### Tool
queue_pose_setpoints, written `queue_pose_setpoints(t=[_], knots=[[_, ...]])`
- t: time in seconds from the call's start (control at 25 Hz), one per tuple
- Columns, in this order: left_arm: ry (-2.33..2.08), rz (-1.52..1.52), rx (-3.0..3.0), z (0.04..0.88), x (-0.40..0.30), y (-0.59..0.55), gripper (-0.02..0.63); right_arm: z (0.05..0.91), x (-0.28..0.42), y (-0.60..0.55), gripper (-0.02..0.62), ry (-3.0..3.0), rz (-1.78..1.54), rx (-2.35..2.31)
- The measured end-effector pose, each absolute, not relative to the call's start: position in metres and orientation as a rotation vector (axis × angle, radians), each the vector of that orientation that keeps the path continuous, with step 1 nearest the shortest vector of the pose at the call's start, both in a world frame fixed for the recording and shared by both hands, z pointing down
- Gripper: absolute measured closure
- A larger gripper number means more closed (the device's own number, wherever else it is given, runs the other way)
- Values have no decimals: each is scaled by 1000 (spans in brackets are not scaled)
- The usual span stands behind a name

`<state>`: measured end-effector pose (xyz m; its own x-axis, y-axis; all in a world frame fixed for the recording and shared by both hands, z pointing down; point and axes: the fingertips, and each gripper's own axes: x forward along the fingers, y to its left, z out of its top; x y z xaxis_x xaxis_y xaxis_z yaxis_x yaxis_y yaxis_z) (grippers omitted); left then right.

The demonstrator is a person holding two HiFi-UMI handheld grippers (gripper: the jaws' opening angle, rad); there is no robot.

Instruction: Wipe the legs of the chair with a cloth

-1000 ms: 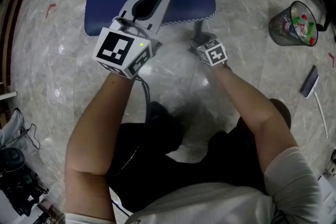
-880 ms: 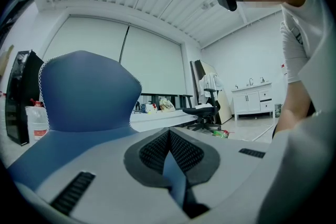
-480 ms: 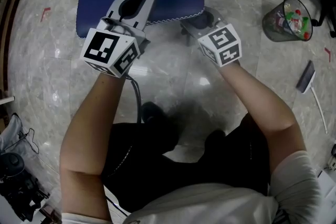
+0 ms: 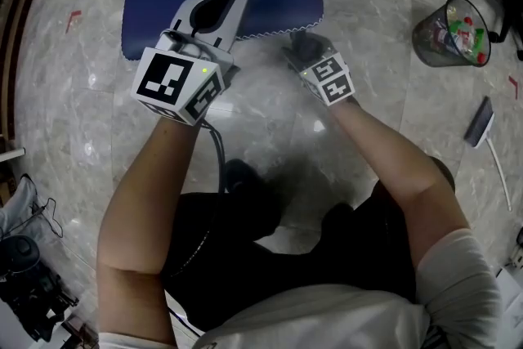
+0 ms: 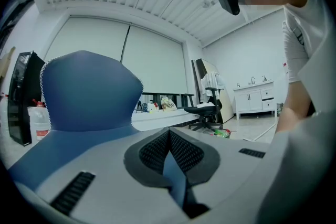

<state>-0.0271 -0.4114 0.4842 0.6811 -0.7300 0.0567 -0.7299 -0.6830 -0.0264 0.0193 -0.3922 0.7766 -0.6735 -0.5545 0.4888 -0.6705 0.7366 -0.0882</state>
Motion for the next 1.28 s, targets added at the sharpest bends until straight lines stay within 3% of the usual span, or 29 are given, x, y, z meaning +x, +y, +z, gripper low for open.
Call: queue_pose_setpoints(t=[0.2, 0.36, 1.12, 1.28], knots=[[1237, -112, -2877, 486, -27, -410, 600, 852, 20, -383, 417, -2374, 511, 859], [1225, -119, -2872, 486, -28, -409, 600, 861, 18, -382, 417, -2343, 543, 837], [1238, -149, -2874, 488, -27, -411, 600, 668, 22, -404, 422, -2582, 218, 898], [1237, -165, -2867, 489, -26, -411, 600, 689, 14, -403, 413, -2598, 258, 876]])
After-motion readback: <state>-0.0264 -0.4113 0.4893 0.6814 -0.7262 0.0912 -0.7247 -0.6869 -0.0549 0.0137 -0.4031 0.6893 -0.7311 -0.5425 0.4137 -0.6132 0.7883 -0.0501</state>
